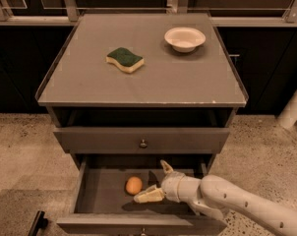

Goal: Pick orange from middle drawer and place on counter

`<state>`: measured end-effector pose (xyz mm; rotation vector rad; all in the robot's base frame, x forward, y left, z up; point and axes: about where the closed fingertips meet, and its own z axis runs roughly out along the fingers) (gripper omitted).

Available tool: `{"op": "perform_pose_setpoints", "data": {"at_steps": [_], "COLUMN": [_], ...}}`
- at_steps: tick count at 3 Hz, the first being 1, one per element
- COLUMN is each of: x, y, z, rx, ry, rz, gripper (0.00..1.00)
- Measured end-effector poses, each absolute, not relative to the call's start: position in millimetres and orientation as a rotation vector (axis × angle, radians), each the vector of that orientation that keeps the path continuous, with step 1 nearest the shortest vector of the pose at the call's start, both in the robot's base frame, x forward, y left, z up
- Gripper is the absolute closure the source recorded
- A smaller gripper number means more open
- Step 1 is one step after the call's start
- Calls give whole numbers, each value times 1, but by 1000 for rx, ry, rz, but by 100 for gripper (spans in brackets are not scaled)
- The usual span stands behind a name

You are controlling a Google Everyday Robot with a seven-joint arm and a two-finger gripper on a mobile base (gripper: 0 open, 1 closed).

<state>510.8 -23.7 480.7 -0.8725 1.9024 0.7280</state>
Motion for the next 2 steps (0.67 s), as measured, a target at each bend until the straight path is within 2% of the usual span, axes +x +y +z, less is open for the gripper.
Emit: {"op": "perform_pose_setpoints", "data": {"at_steps": [1,2], "x": [533,534], "y": [9,12], "z": [456,454], "rx": [-918,-924], "ry": [1874,1873], "rz": [733,735], "gripper": [0,0]}}
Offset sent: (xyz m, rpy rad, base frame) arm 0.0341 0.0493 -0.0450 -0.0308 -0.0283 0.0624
